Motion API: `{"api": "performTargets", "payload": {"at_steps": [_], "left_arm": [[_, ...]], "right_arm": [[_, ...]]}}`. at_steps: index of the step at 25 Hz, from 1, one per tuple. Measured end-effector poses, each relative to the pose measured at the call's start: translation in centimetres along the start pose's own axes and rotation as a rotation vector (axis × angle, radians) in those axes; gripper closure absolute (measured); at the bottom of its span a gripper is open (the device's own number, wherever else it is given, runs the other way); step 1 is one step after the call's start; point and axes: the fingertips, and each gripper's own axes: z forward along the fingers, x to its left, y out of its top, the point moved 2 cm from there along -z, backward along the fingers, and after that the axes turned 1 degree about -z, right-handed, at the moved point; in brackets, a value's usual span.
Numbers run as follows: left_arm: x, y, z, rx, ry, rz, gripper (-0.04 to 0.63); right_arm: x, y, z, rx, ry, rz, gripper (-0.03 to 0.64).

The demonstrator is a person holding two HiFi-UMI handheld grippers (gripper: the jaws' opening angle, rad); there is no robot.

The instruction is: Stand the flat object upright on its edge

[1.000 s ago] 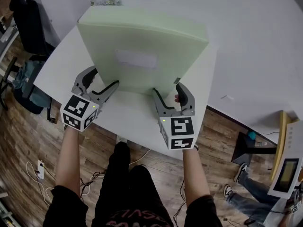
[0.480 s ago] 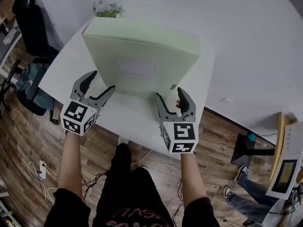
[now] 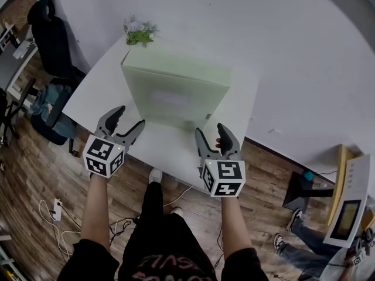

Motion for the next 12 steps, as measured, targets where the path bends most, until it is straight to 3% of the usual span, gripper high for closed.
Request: {"api": "performTargets", "payload": {"at_steps": [2,4,6,12], "left_arm": [[-0.3,0.7,-0.9,-0.001,0.018,-0.020,0.361],[-0.7,1.6,-1.7,-0.016,0.040,-0.049,0.424],[-1.2,2.4,-2.4,-0.026,0.050,-0.070,0.455],[-2.7,4.7,-4.9,-0.045,0.085,-0.105,0.557]], "right_arm": [[0.2,0.5,-0.9,0.010,0.006,0.003,0.343],[-0.1,1.2,-1.9,0.004,-0.019,-0.001,0.431],[-0.4,2.0,-2.9,-0.005,-0.041,-0.016,0.506],[-0.5,4.5,-6.0,-0.034,-0.036,-0.019,0.578]]}}
